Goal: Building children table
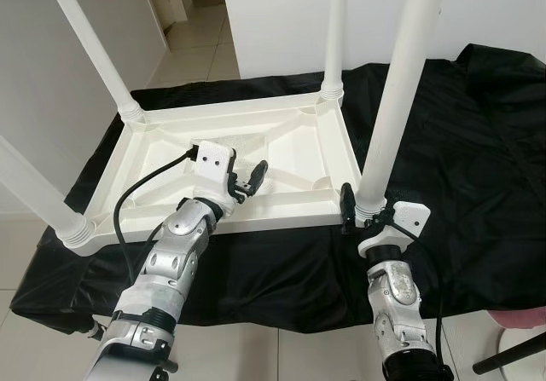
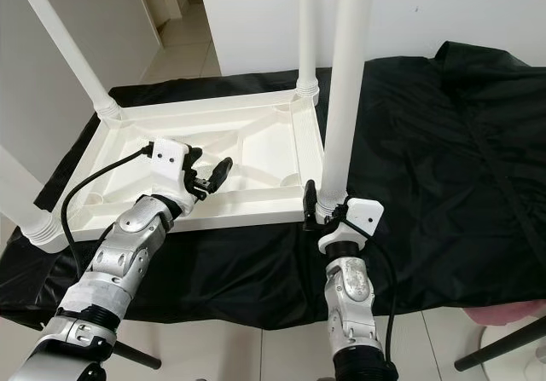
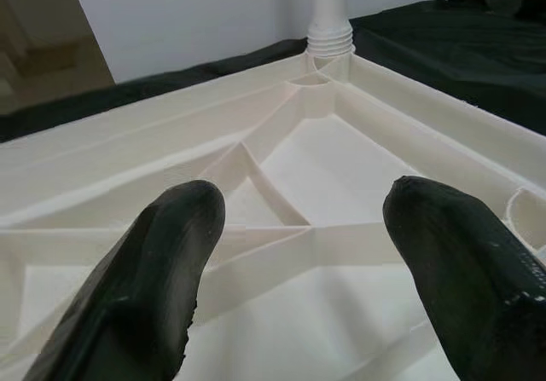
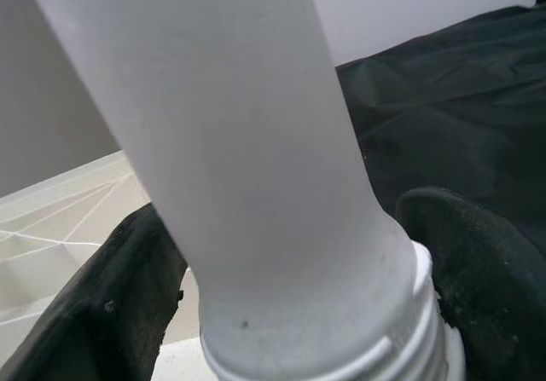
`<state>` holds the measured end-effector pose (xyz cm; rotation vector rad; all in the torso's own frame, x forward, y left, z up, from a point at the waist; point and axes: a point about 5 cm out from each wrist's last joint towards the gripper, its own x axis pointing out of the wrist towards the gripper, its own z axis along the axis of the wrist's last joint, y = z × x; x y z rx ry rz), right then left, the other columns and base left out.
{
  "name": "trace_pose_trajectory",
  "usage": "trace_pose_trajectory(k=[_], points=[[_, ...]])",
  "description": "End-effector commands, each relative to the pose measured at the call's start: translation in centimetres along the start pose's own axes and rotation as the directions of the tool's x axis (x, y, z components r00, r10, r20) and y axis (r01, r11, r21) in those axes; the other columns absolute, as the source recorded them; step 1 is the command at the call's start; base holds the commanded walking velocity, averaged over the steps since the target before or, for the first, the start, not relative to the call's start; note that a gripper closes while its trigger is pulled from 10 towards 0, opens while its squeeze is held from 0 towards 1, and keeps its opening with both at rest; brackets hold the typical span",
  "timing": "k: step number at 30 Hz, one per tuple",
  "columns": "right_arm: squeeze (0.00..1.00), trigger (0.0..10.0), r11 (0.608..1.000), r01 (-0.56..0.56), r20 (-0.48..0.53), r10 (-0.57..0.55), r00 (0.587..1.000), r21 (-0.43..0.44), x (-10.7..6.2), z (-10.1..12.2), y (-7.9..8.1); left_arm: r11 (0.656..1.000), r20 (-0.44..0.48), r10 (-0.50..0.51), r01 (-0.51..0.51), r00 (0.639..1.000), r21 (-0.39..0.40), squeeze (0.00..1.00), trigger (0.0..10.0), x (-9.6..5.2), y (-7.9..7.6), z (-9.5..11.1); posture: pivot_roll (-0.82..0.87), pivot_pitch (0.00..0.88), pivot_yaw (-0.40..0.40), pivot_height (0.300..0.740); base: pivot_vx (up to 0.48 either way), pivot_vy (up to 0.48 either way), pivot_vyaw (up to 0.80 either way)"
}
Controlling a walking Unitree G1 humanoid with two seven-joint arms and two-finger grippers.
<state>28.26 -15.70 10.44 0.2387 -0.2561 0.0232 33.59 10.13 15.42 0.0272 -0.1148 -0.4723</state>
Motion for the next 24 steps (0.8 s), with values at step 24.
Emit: trace_pose_trajectory(k=[24], points=[[0.0, 10.0, 0.984, -0.152, -0.051, 0.148, 0.988, -0.094, -0.3, 1.3, 0.1, 0.952, 0.058, -0.307, 0.307, 0.95, 0.024, 0.0, 10.0, -1.1, -2.8, 0.6, -0.01, 0.0, -0.025, 0.74, 0.0, 0.0, 0.0]])
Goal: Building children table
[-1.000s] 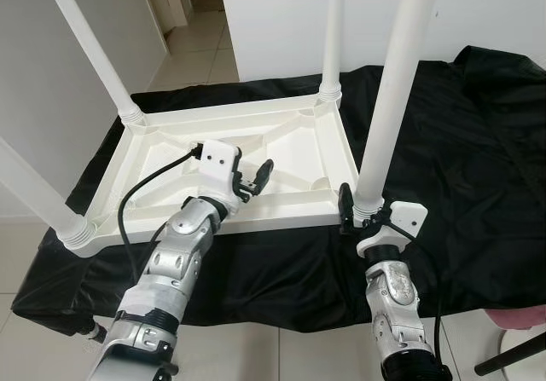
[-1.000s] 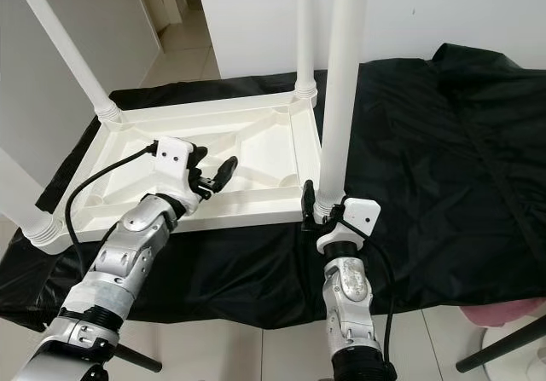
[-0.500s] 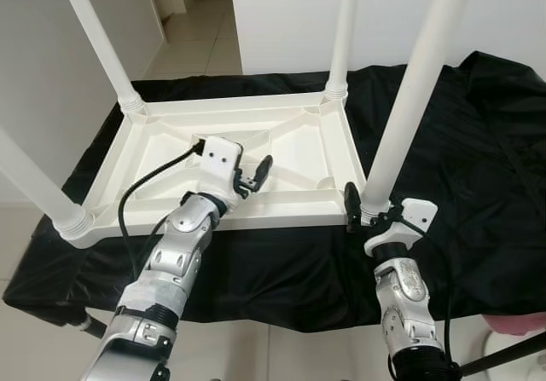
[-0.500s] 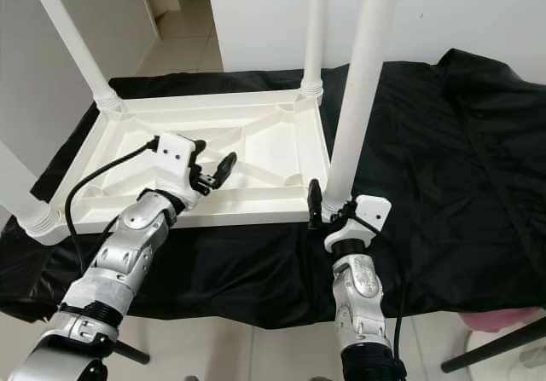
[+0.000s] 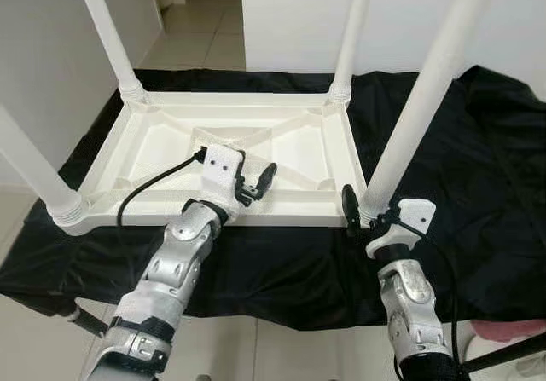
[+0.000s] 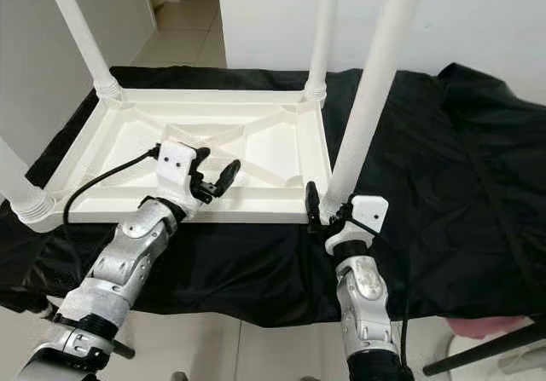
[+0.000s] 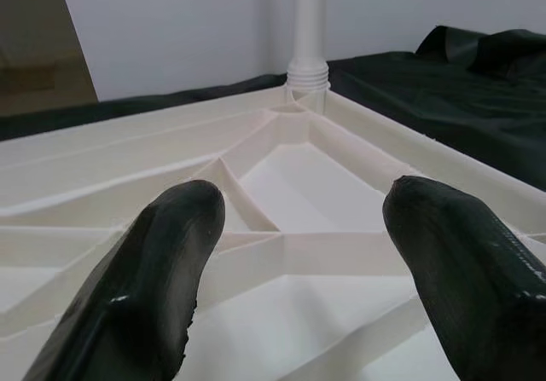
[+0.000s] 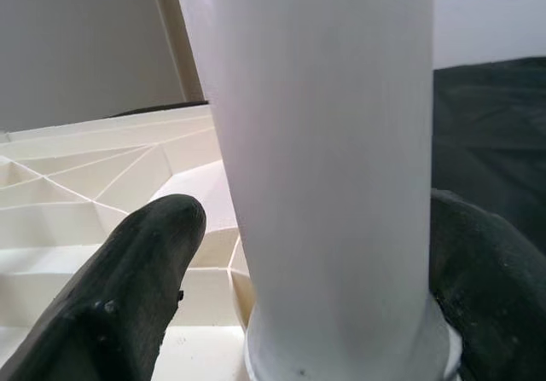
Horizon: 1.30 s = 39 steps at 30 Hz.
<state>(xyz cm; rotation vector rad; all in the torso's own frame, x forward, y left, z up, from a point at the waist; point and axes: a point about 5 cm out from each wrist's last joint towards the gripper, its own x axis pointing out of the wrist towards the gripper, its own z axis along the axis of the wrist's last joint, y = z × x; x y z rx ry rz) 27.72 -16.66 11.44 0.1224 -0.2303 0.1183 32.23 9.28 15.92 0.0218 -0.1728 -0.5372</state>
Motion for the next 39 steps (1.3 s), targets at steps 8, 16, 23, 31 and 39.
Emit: trace_pose_trajectory(k=[8, 16, 23, 31, 39], points=[[0.0, 10.0, 0.989, -0.15, 0.001, 0.15, 0.989, -0.014, 0.2, 1.2, 0.4, 0.885, -0.055, -0.459, 0.462, 0.887, 0.055, 0.0, 10.0, -1.7, -4.8, -0.1, -0.01, 0.0, -0.046, 0.74, 0.0, 0.0, 0.0], [0.0, 10.0, 0.948, -0.315, -0.056, 0.312, 0.948, -0.049, 0.8, 2.2, -1.3, 0.738, -0.104, -0.672, 0.675, 0.734, -0.004, 0.0, 10.0, -3.6, -6.3, -0.5, -0.01, 0.0, -0.048, 0.74, 0.0, 0.0, 0.0], [0.0, 10.0, 0.923, -0.383, -0.103, 0.377, 0.92, -0.041, 0.8, 2.0, -1.9, 0.701, -0.119, -0.71, 0.713, 0.694, -0.023, 0.0, 10.0, -3.9, -6.5, -0.3, -0.01, 0.0, -0.038, 0.74, 0.0, 0.0, 0.0], [0.0, 10.0, 0.896, -0.443, -0.16, 0.432, 0.887, -0.035, 1.0, 1.7, -3.0, 0.667, -0.145, -0.74, 0.744, 0.657, -0.028, 0.0, 10.0, -4.4, -6.9, -0.3, 0.0, 0.0, -0.03, 0.74, 0.0, 0.0, 0.0], [0.0, 0.0, 0.881, -0.471, -0.181, 0.456, 0.871, -0.049, 1.6, 1.7, -3.6, 0.661, -0.137, -0.747, 0.749, 0.651, -0.046, 0.0, 10.0, -4.2, -6.9, 0.0, 0.0, 0.0, -0.037, 0.74, 0.0, 0.0, 0.0]])
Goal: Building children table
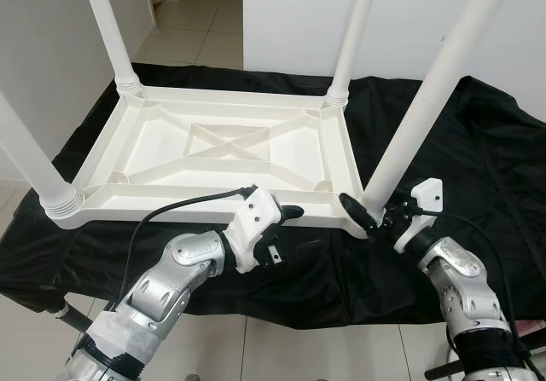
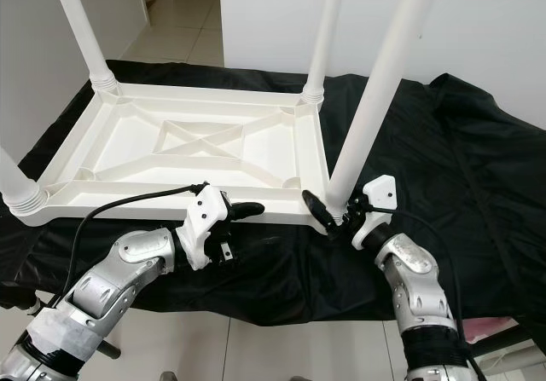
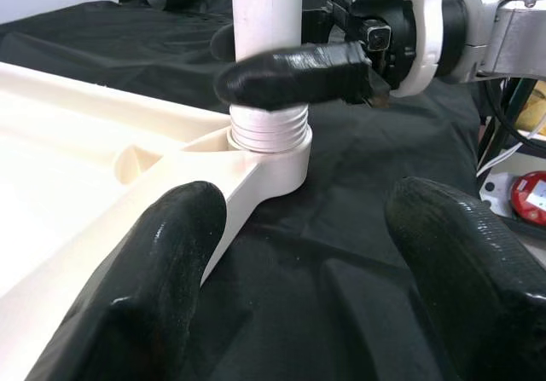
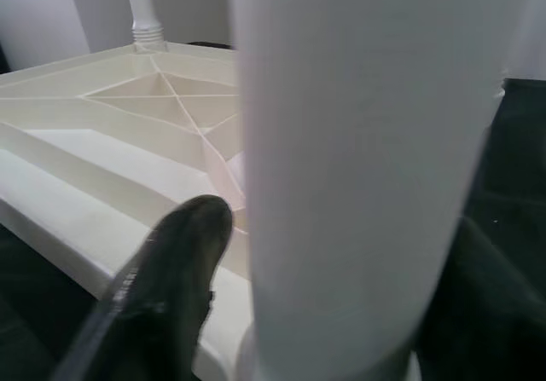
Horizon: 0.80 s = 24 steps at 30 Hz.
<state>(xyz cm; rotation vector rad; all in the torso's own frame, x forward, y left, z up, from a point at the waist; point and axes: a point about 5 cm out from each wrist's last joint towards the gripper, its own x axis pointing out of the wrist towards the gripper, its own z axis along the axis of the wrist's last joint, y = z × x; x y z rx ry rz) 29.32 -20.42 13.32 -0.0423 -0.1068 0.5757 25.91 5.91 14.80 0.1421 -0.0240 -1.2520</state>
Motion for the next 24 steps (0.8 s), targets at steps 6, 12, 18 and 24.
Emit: trace_pose_trajectory(k=[6, 12, 18, 24], points=[[0.0, 0.0, 1.0, -0.021, -0.032, 0.021, 0.999, 0.01, -0.5, -0.7, -0.2, 0.993, -0.011, -0.121, 0.121, 0.993, 0.002, 0.0, 10.0, 0.3, -1.1, 0.1, 0.0, 0.0, -0.041, 0.74, 0.0, 0.0, 0.0], [0.0, 10.0, 1.0, -0.008, -0.032, 0.009, 0.999, 0.03, -0.8, -0.9, 0.0, 0.993, -0.014, -0.117, 0.117, 0.993, -0.001, 0.0, 10.0, 0.3, -1.0, 0.0, 0.0, 0.0, -0.045, 0.74, 0.0, 0.0, 0.0], [0.0, 10.0, 0.998, 0.048, -0.003, -0.048, 0.999, 0.042, -0.5, -0.2, 1.2, 0.994, -0.014, -0.11, 0.11, 0.994, 0.003, 0.0, 10.0, 0.3, -1.0, 0.1, -0.01, 0.0, -0.048, 0.74, 0.0, 0.0, 0.0], [0.0, 10.0, 0.977, 0.211, 0.004, -0.211, 0.978, 0.016, 0.2, 0.6, 2.8, 0.995, -0.012, -0.099, 0.1, 0.995, 0.002, 0.0, 10.0, 0.3, -0.6, 0.1, -0.01, 0.0, -0.045, 0.74, 0.0, 0.0, 0.0]])
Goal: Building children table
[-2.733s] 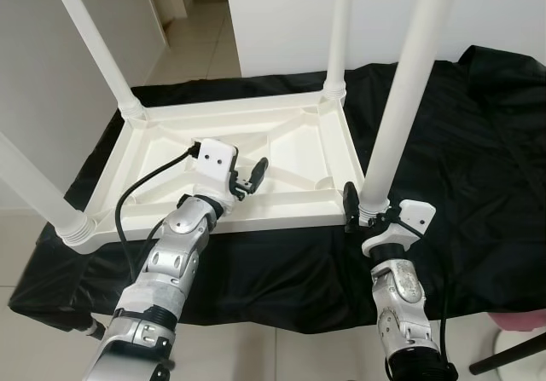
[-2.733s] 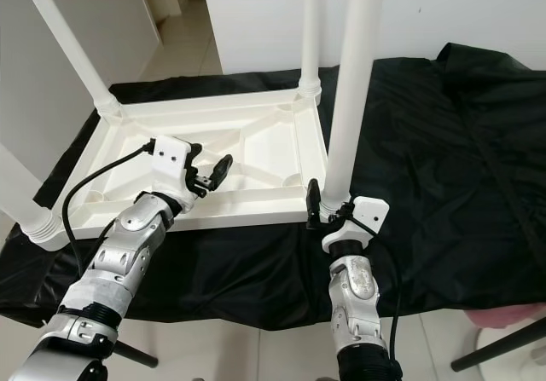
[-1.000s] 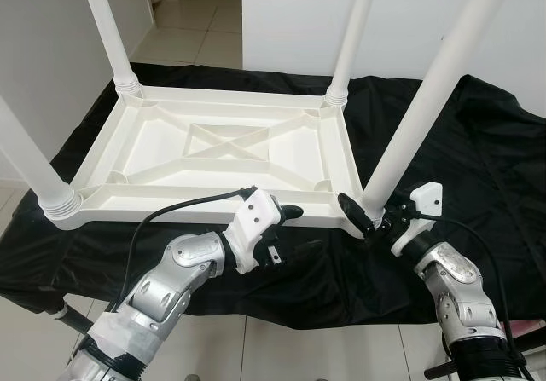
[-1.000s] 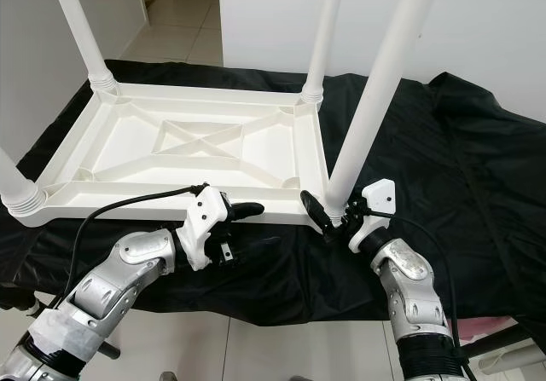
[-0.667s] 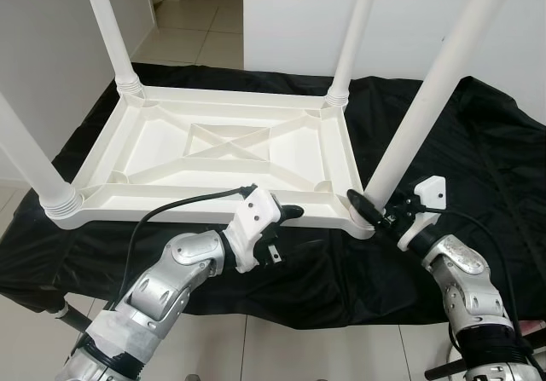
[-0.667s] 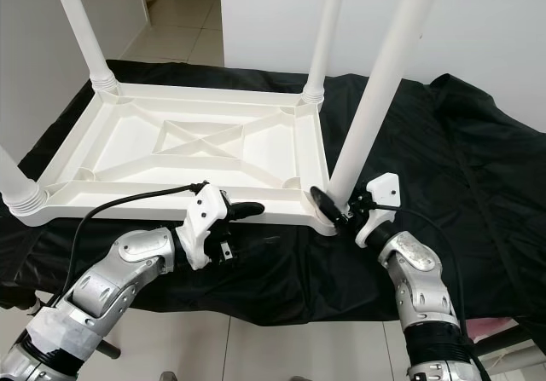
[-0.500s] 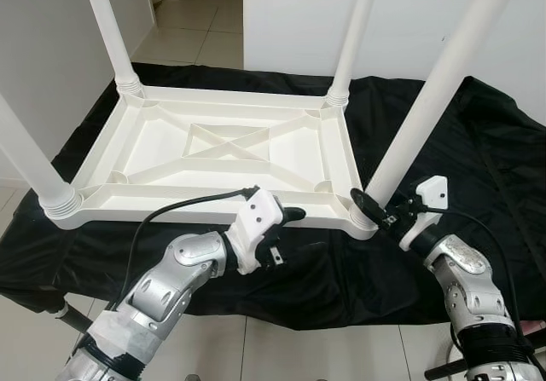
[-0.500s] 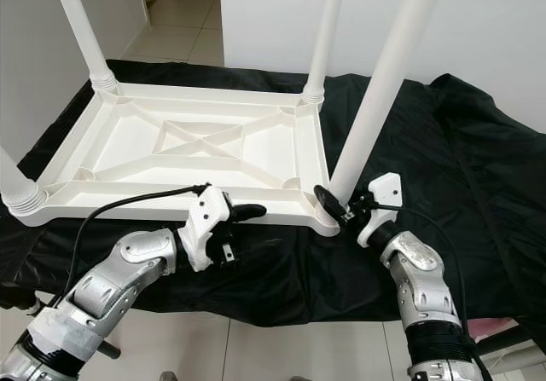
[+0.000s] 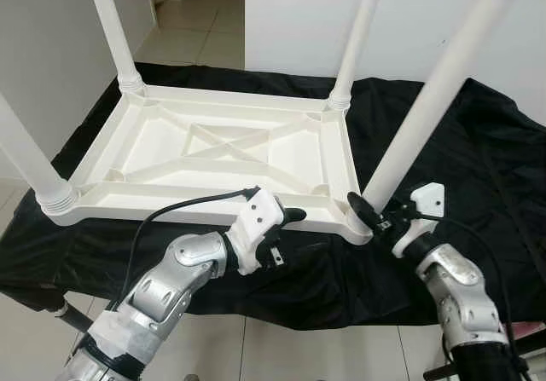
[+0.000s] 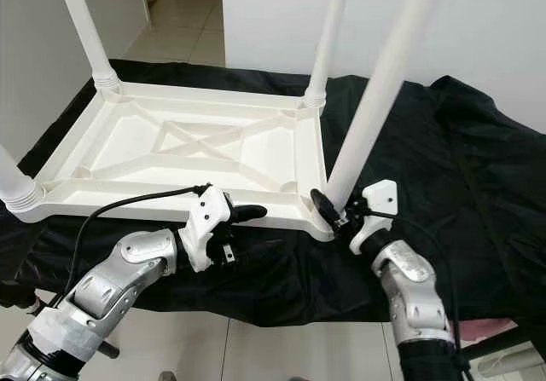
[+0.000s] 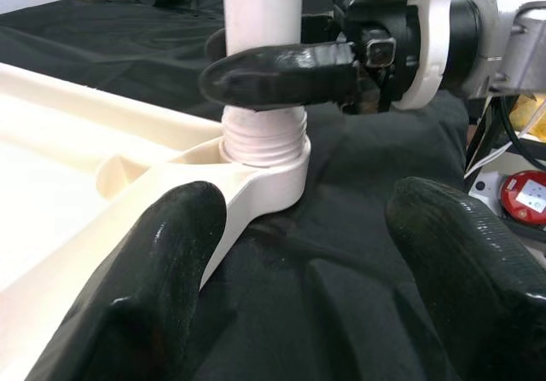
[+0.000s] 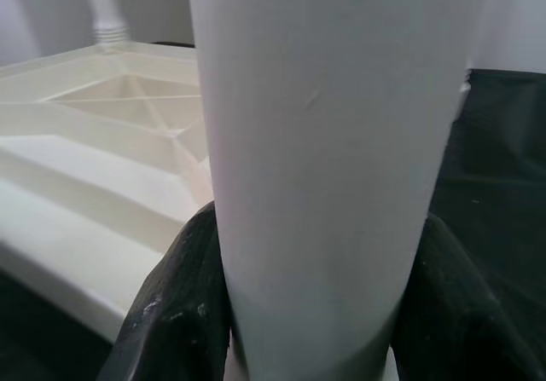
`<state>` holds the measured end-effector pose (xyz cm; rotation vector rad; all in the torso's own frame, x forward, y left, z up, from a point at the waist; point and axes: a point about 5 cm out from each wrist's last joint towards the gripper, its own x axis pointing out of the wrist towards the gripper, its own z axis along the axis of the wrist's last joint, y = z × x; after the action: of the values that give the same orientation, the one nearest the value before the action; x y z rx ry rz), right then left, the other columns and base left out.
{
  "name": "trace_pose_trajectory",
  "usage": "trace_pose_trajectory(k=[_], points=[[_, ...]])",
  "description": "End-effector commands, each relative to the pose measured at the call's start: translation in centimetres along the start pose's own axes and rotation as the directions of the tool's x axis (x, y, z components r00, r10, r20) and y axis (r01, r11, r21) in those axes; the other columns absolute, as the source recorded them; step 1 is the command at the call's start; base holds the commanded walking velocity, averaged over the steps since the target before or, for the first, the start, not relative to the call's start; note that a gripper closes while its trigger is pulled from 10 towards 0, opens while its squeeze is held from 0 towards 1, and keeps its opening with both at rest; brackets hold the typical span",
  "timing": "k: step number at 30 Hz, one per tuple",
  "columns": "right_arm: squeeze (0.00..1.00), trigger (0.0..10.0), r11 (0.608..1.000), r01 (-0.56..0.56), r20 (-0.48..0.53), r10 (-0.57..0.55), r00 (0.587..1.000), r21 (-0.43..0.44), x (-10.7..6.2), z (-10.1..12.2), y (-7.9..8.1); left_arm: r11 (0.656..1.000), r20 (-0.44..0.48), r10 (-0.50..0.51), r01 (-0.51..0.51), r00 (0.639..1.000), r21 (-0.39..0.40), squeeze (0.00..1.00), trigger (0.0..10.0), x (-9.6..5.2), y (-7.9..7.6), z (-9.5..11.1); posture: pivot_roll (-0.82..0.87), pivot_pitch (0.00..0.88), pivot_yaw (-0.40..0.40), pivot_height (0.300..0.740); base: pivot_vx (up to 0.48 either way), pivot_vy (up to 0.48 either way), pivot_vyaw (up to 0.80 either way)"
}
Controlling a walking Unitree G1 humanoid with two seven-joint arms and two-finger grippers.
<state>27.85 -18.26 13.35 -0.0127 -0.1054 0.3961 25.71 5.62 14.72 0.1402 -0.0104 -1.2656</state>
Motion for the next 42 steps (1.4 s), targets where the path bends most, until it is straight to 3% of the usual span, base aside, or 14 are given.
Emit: trace_pose_trajectory(k=[1, 4, 7, 8, 10, 14, 17, 27, 28, 29, 30, 42], points=[[0.0, 10.0, 0.997, 0.082, 0.015, -0.082, 0.997, 0.002, 0.2, 0.5, 0.6, 0.996, -0.005, -0.085, 0.085, 0.996, 0.011, 0.0, 10.0, 0.0, -0.3, 0.2, -0.01, 0.0, -0.044, 0.74, 0.0, 0.0, 0.0], [0.0, 10.0, 0.994, 0.112, 0.023, -0.112, 0.993, 0.007, 0.2, 0.6, 0.7, 0.996, -0.005, -0.085, 0.085, 0.996, 0.011, 0.0, 10.0, 0.0, -0.3, 0.2, -0.01, 0.0, -0.044, 0.74, 0.0, 0.0, 0.0], [0.0, 10.0, 0.953, 0.294, -0.031, -0.292, 0.956, 0.068, -0.1, -0.7, 2.2, 0.997, -0.012, -0.077, 0.077, 0.997, 0.016, 0.0, 10.0, -0.2, 0.1, 0.3, -0.01, 0.0, -0.046, 0.74, 0.0, 0.0, 0.0], [0.0, 10.0, 0.953, 0.294, -0.031, -0.292, 0.956, 0.068, -0.1, -0.7, 2.2, 0.997, -0.012, -0.077, 0.077, 0.997, 0.016, 0.0, 10.0, -0.2, 0.1, 0.3, -0.01, 0.0, -0.046, 0.74, 0.0, 0.0, 0.0], [0.0, 10.0, 0.895, 0.444, -0.053, -0.441, 0.896, 0.051, -0.5, -1.3, 3.1, 0.997, -0.013, -0.07, 0.07, 0.997, 0.019, 0.0, 10.0, -0.3, 0.3, 0.4, 0.0, 0.0, -0.047, 0.74, 0.0, 0.0, 0.0], [0.0, 10.0, 0.869, 0.488, -0.074, -0.483, 0.873, 0.082, -0.6, -2.0, 4.0, 0.998, -0.015, -0.067, 0.067, 0.998, 0.022, 0.0, 10.0, -0.4, 0.4, 0.4, 0.01, 0.0, -0.049, 0.74, 0.0, 0.0, 0.0], [0.0, 10.0, 0.871, 0.479, -0.075, -0.473, 0.878, 0.113, -0.4, -1.9, 4.5, 0.998, -0.014, -0.06, 0.061, 0.998, 0.023, 0.0, 10.0, -0.4, 0.6, 0.5, 0.0, 0.0, -0.046, 0.74, 0.0, 0.0, 0.0], [0.0, 10.0, 0.862, 0.497, -0.063, -0.493, 0.868, 0.103, -0.1, -1.3, 4.2, 0.998, -0.013, -0.045, 0.045, 0.999, 0.035, 0.0, 10.0, -0.5, 1.1, 0.6, 0.0, 0.0, -0.046, 0.74, 0.0, 0.0, 0.0], [0.78, 10.0, 0.858, 0.504, -0.059, -0.5, 0.864, 0.097, -0.1, -1.3, 4.0, 0.999, -0.012, -0.036, 0.037, 0.999, 0.032, 0.0, 10.0, -0.5, 1.2, 0.6, 0.0, 0.0, -0.043, 0.74, 0.0, 0.0, 0.0], [0.78, 10.0, 0.858, 0.504, -0.059, -0.5, 0.864, 0.097, -0.1, -1.3, 4.0, 0.999, -0.012, -0.036, 0.037, 0.999, 0.032, 0.0, 10.0, -0.5, 1.2, 0.6, 0.0, 0.0, -0.043, 0.74, 0.0, 0.0, 0.0], [1.0, 10.0, 0.857, 0.507, -0.051, -0.505, 0.862, 0.086, -0.1, -1.2, 3.9, 0.999, -0.004, -0.029, 0.03, 1.0, 0.028, 0.0, 10.0, -0.4, 1.3, 0.7, 0.0, 0.0, -0.045, 0.74, 0.0, 0.0, 0.0], [1.0, 10.0, 0.891, 0.441, 0.001, -0.443, 0.896, 0.108, -0.2, -0.7, 3.7, 1.0, 0.01, -0.021, 0.021, 1.0, 0.022, 0.0, 10.0, -0.3, 1.2, 1.0, 0.0, 0.0, -0.052, 0.74, 0.0, 0.0, 0.0]])
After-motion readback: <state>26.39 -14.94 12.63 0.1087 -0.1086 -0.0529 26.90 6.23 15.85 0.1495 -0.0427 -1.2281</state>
